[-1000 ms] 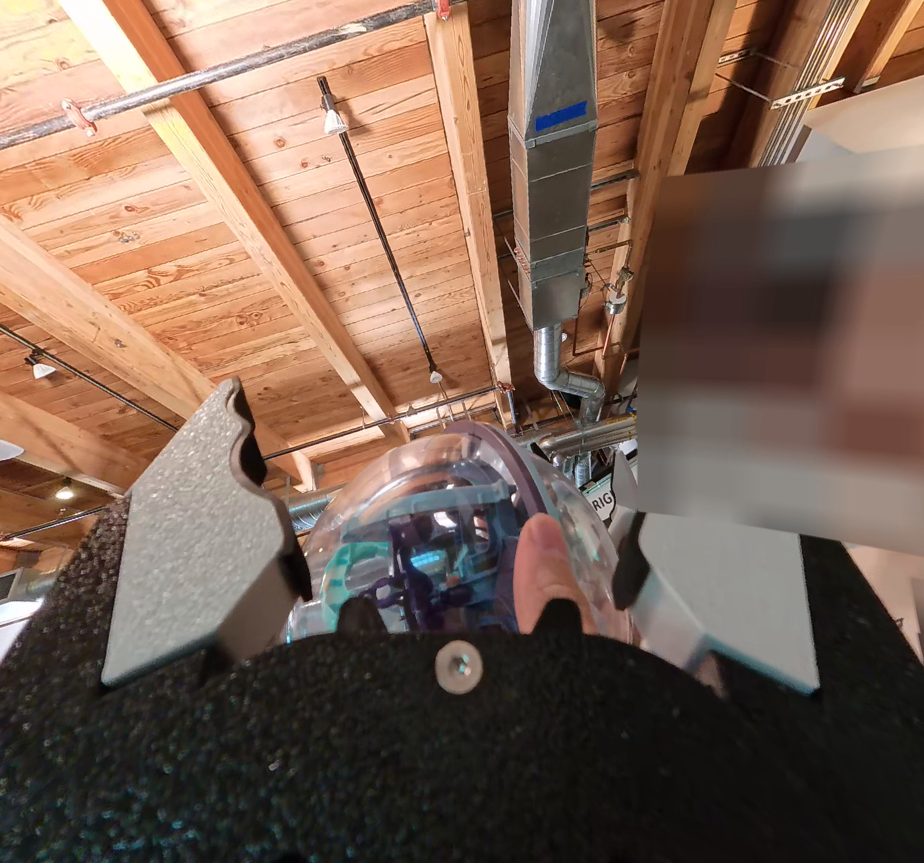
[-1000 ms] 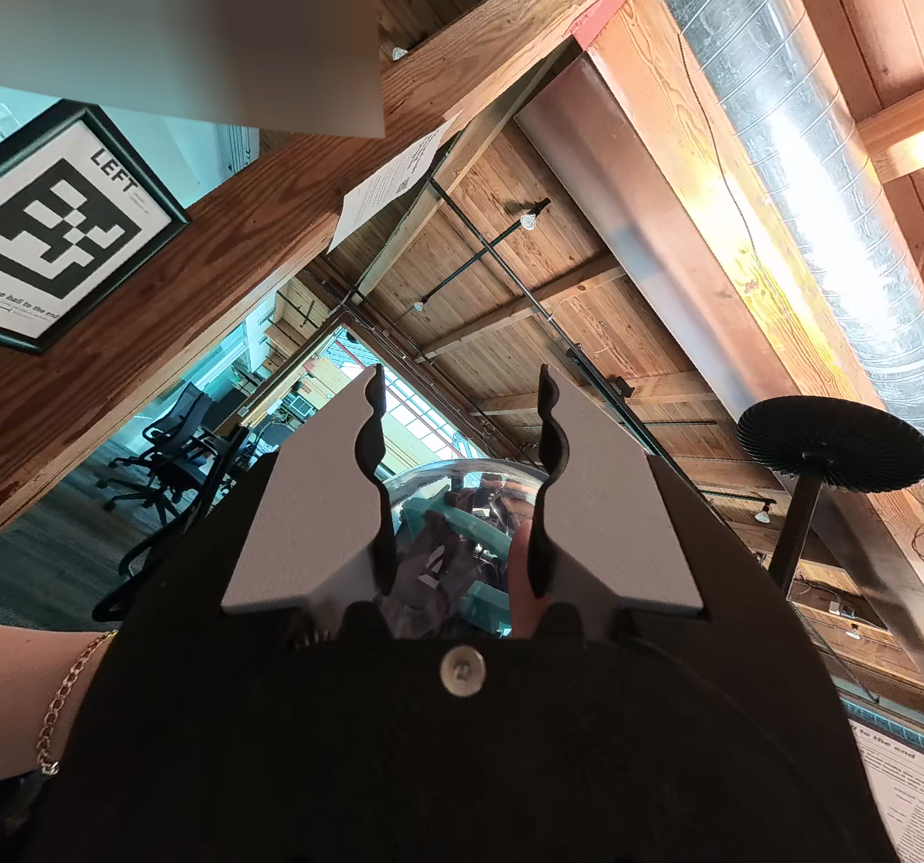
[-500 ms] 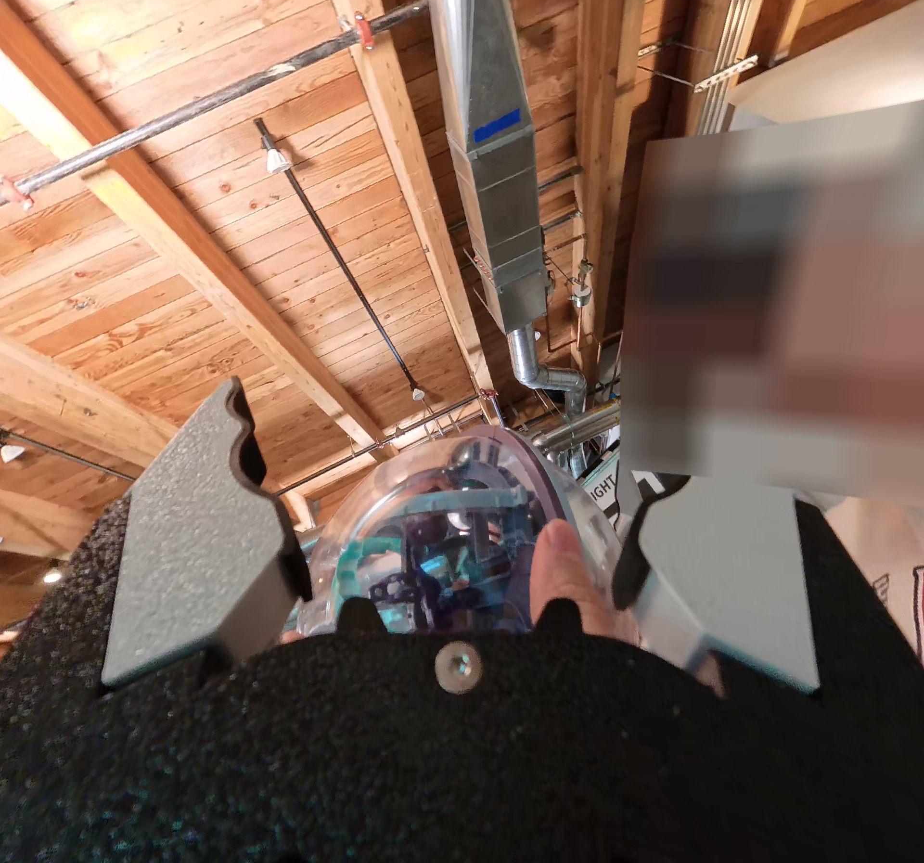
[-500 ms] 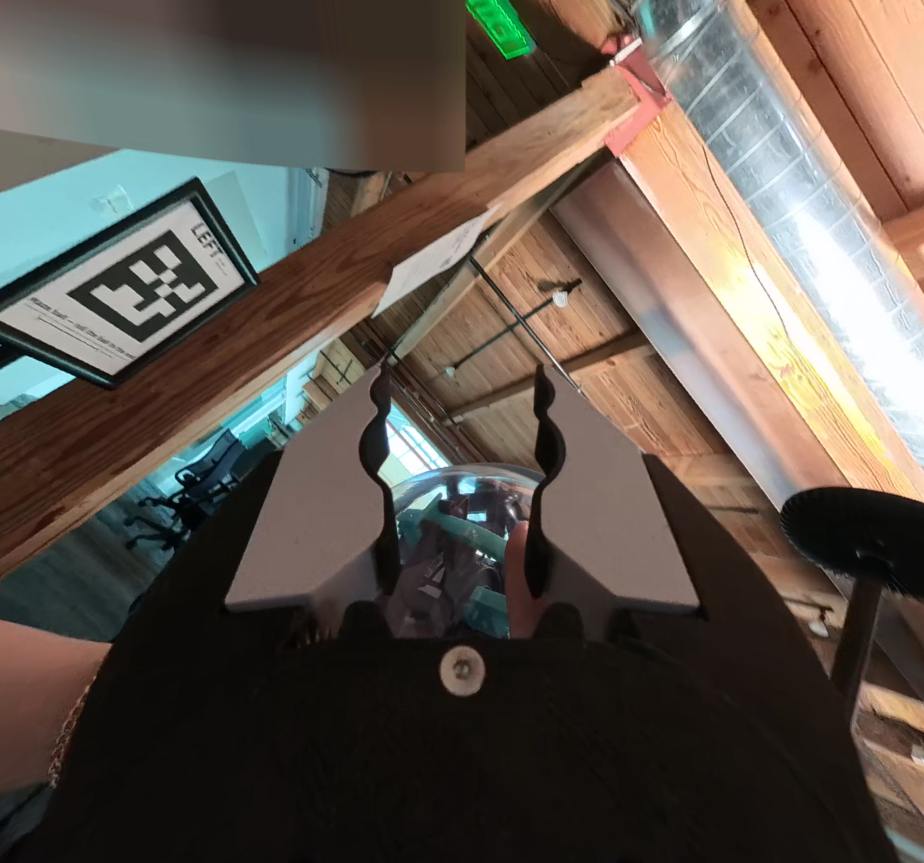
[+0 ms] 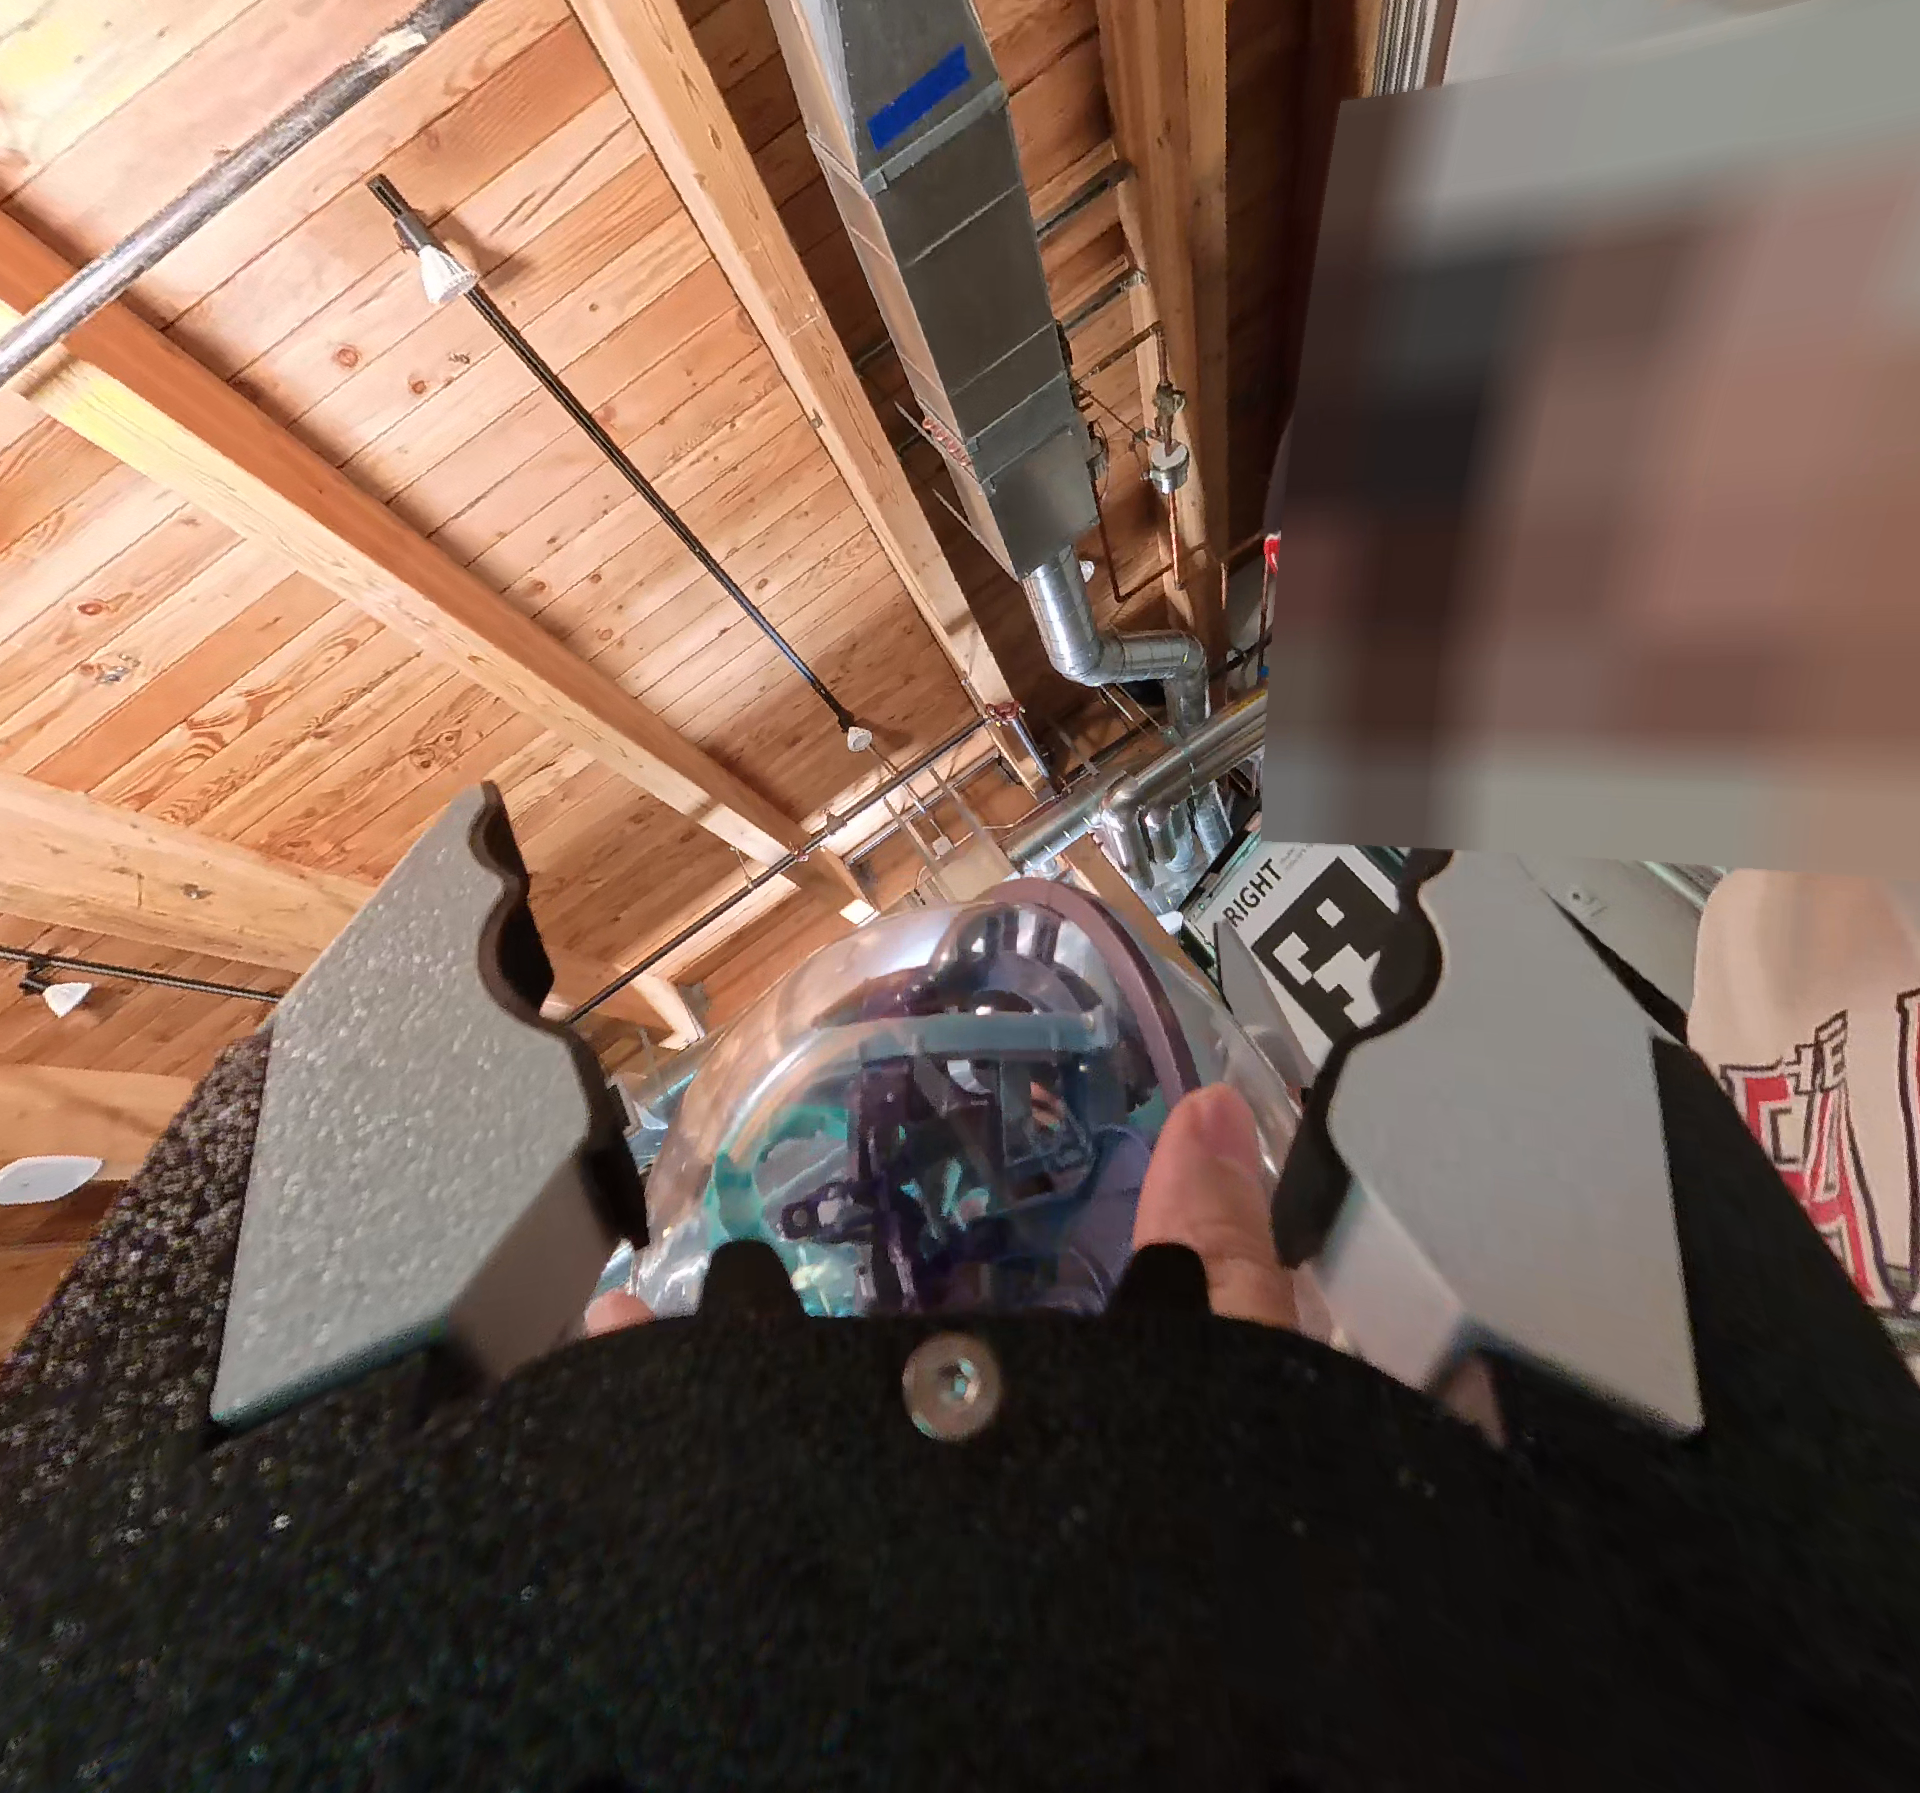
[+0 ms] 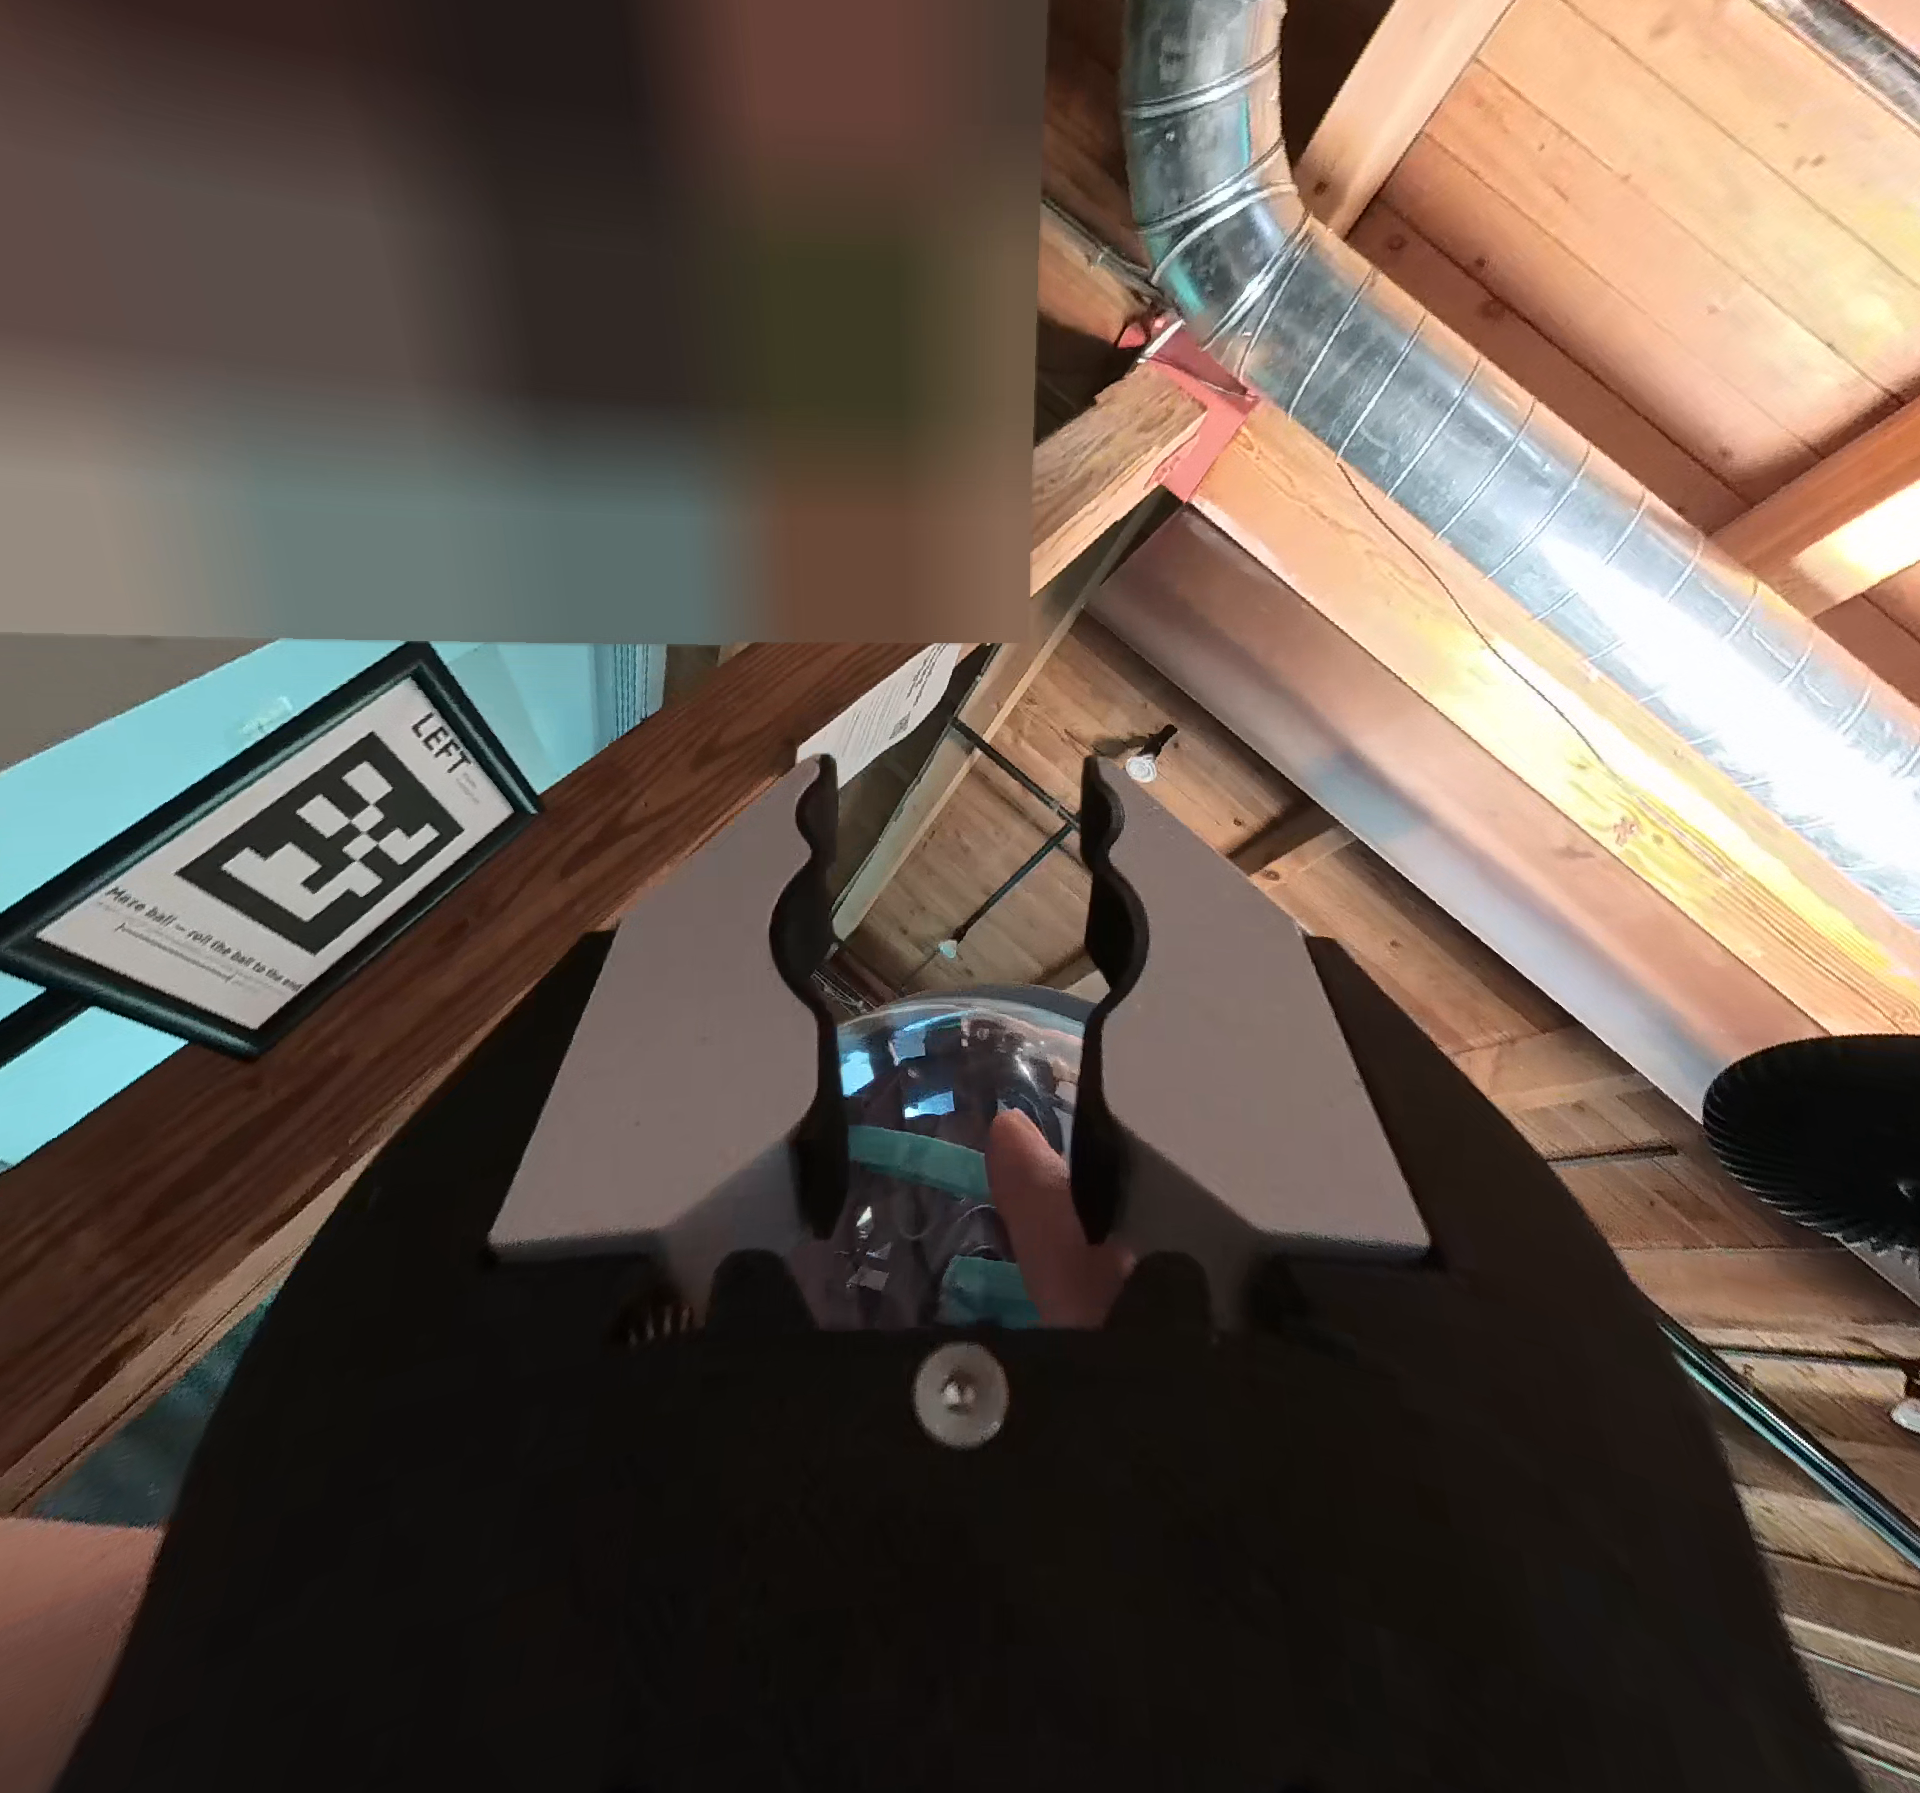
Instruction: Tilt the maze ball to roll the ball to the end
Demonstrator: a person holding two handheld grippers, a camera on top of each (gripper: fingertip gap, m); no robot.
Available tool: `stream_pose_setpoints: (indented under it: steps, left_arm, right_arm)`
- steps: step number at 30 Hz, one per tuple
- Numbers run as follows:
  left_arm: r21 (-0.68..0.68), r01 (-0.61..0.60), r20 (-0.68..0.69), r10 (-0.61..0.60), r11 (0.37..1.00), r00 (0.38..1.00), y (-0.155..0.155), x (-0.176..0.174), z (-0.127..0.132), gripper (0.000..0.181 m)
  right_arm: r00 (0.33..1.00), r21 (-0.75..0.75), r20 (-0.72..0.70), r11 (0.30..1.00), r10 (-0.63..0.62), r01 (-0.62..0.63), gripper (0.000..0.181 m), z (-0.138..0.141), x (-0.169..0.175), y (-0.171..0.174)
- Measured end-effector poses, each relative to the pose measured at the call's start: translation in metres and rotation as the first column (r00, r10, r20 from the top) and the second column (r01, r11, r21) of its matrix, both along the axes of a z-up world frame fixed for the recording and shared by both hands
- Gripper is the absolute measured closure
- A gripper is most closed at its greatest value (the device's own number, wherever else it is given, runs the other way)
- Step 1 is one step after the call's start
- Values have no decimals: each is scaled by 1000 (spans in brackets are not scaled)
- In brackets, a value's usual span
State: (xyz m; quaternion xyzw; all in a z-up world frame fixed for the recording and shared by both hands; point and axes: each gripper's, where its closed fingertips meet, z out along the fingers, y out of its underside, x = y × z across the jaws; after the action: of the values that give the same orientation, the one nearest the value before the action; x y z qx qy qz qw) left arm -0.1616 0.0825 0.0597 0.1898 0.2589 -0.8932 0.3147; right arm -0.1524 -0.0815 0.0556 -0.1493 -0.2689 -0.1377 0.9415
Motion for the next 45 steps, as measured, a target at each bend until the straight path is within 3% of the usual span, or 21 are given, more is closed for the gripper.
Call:
stream_pose_setpoints:
  steps: [6,17,22,35,41,45]
  left_arm:
    - [-26,12,-46,-13,1000,999,6,7,2,24]
    - [-198,158,-137,-187,967,973,29,35,-6,25]
    - [-248,178,-201,-230,952,952,35,55,-12,25]
    - [-328,203,-305,-306,923,902,45,86,-24,25]
    - [-410,211,-364,-372,887,854,60,109,-33,26]
    - [-437,242,-389,-424,866,818,63,117,-36,25]
  right_arm:
    - [999,-34,-21,998,-46,45,138,2,2,9]
    - [971,-136,-6,963,-237,234,138,9,-4,33]
    - [946,-189,-29,931,-323,313,137,9,9,45]
    - [925,-266,-77,902,-371,340,132,6,27,57]
    - [948,-218,-147,944,-282,247,137,7,38,47]
    - [940,-198,-166,943,-299,266,133,7,51,42]
